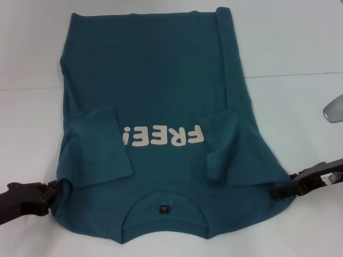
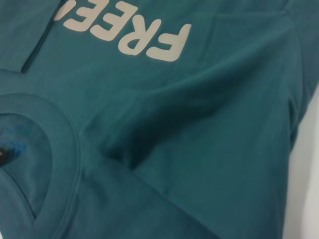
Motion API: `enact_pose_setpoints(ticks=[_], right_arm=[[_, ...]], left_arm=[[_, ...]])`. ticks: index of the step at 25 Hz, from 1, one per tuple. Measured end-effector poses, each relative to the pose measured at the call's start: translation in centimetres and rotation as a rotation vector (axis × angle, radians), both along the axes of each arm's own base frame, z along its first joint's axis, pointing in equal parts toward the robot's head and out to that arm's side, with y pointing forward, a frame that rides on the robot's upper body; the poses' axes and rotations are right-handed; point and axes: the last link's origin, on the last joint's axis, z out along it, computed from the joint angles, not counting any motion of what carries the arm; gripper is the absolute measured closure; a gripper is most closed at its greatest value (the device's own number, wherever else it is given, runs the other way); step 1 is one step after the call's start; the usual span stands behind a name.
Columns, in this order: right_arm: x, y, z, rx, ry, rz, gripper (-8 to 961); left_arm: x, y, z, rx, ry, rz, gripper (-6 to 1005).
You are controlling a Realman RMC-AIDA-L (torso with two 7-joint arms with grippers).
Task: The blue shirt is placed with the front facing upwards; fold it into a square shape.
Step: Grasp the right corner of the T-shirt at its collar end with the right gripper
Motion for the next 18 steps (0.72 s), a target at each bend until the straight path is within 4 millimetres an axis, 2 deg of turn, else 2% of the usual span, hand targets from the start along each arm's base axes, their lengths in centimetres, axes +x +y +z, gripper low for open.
enact_pose_setpoints(ticks=[4, 9, 12, 18], right_arm=[[-0.04, 0.05, -0.02, -0.001, 0.000, 0.000, 71], [-0.02, 0.07, 0.03, 0.001, 0.000, -0.002, 235], [-0.04, 0.10, 0.07, 0.002, -0.002, 0.000, 466], [0.23, 0.28, 0.24, 0.011, -0.034, 0.002, 676]], left_arm=[[-0.02, -0.02, 0.00, 0.000, 0.000, 0.000, 968], [-0.05, -0.05, 0.00, 0.000, 0.000, 0.001, 968], [-0.06, -0.06, 0.00, 0.000, 0.001, 0.001, 968], [-0.07, -0.07, 0.00, 0.000, 0.001, 0.001, 968]])
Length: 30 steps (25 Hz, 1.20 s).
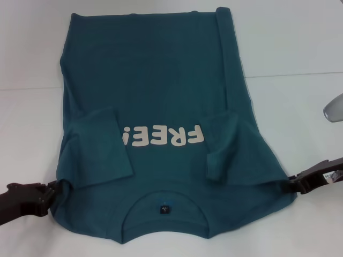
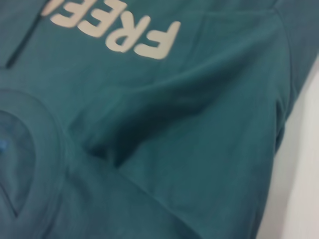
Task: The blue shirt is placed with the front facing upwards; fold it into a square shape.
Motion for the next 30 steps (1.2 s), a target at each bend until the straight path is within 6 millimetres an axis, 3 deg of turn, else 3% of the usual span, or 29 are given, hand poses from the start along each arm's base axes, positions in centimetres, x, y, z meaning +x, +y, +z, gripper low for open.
enact_pose_setpoints(ticks=[5, 10, 30], right_arm=[[-0.2, 0.1, -0.1, -0.010, -0.023, 0.011, 779], [-2.1, -0.3, 1.1, -0.009, 0.058, 0.006, 883], [-0.7, -2.5, 2.9, -0.032, 0.020, -0.218, 919]], left_arm=[[0.0, 0.0, 0.1, 0.001, 0.001, -0.002, 967], [0.3, 0.1, 0.5, 0.009, -0.010, -0.005, 967], [0.1, 0.1, 2.3, 0.012, -0.040, -0.014, 968]])
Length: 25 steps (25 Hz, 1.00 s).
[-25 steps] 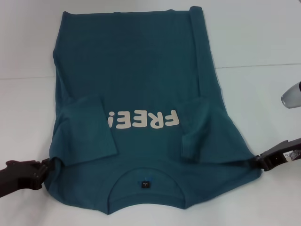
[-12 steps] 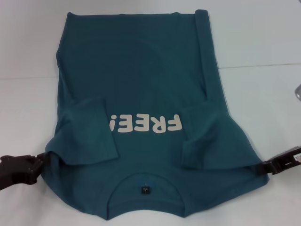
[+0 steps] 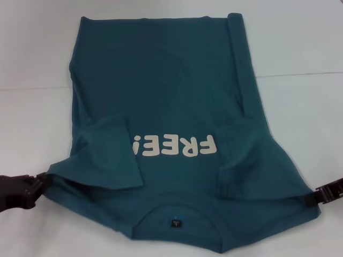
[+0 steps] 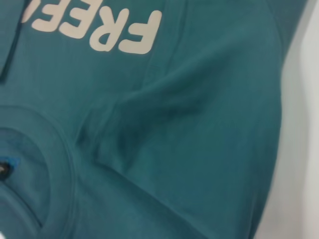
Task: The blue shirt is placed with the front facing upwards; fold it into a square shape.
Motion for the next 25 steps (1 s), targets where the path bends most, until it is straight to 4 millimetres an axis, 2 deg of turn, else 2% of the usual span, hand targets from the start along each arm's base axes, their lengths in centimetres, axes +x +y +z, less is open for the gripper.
enact_pose_setpoints(ticks=[10, 20, 25], right_arm=[[0.5, -1.1, 1.7, 0.026, 0.134, -0.013, 918], [4.0, -2.2, 2.6, 0.161, 0.291, -0.155, 918], [5.2, -2.6, 3.0, 0.214, 0.381, -0.194, 918]], left_arm=[[-0.7, -1.2, 1.6, -0.058, -0.055, 0.045, 967], [-1.4, -1.4, 1.8, -0.045, -0.068, 0.091, 968], [-2.9, -1.7, 3.0, 0.034, -0.158, 0.207, 967]])
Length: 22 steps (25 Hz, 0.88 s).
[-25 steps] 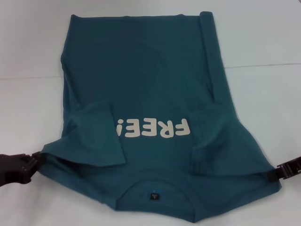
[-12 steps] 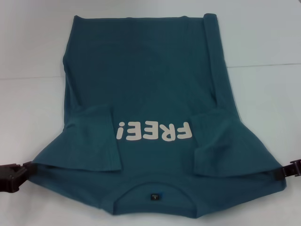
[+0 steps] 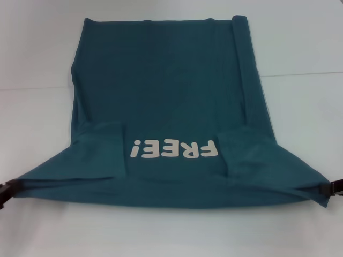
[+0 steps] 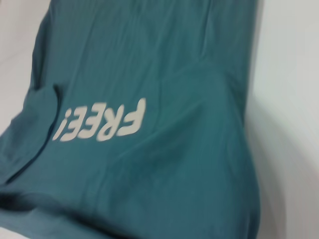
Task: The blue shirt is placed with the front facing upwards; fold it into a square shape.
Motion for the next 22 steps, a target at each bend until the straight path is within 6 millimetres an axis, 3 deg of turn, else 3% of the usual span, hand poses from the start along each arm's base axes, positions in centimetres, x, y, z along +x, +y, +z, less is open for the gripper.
enact_pose_setpoints(ticks=[14, 22], right_arm=[[0.1, -0.4, -0.1, -0.011, 0.024, 0.006, 918], [-0.4, -0.4, -0.6, -0.030, 0.029, 0.042, 919]], left_arm=[[-0.4, -0.7, -0.2, -0.012, -0.032, 0.006, 968], [1.7, -1.1, -1.4, -0.029, 0.010, -0.172, 955]])
